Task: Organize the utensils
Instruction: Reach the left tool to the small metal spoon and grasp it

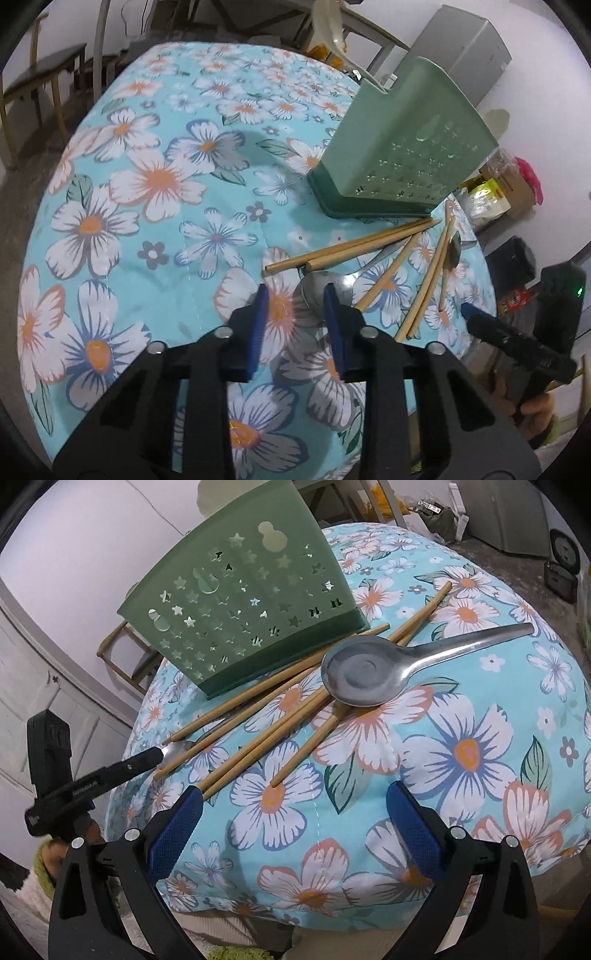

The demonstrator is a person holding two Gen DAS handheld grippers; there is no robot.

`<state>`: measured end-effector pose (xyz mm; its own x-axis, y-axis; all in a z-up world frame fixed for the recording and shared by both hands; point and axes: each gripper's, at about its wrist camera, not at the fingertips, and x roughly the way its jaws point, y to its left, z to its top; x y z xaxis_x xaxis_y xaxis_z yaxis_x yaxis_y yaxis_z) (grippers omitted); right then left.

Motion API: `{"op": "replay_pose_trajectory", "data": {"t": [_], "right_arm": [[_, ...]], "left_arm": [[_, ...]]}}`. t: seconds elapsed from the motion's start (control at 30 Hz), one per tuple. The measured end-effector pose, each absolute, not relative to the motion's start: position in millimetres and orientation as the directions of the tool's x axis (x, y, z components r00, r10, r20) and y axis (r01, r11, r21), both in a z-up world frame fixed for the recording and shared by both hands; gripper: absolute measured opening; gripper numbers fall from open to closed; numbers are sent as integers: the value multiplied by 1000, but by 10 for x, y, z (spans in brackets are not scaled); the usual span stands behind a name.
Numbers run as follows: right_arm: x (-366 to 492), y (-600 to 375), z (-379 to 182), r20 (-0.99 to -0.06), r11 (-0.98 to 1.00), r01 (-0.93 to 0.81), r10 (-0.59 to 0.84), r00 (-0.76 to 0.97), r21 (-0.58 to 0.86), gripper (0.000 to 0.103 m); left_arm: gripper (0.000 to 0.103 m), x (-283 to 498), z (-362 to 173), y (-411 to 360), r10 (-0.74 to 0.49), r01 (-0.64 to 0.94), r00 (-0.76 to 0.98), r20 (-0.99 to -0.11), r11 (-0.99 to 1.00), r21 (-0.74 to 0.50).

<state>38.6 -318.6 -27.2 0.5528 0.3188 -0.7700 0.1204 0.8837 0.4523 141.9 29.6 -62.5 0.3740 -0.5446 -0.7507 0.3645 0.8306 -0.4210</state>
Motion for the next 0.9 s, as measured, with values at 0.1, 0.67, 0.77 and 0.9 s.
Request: {"op": "replay_pose_trajectory", "data": {"t": [0.1,0.67,0.77,0.9], "right_arm": [[378,-3182,-271,-769,882,122,320,554,455,97],[356,-3211,-273,-764,879,129,316,562,459,97],[348,-3198,-267,-764,880,132,312,565,456,97],[311,-3222,-269,-750,869,137,320,579,476,97]], "left_arm": [[24,1502,-675,348,-606,322,304,-735,791,-520],[10,1645,-967,420,-740,106,196,-643,668,-736],[8,1611,-941,368,-717,125,216,-663,693,-710],[7,1576,-893,322,-693,157,243,-679,718,-678]]}}
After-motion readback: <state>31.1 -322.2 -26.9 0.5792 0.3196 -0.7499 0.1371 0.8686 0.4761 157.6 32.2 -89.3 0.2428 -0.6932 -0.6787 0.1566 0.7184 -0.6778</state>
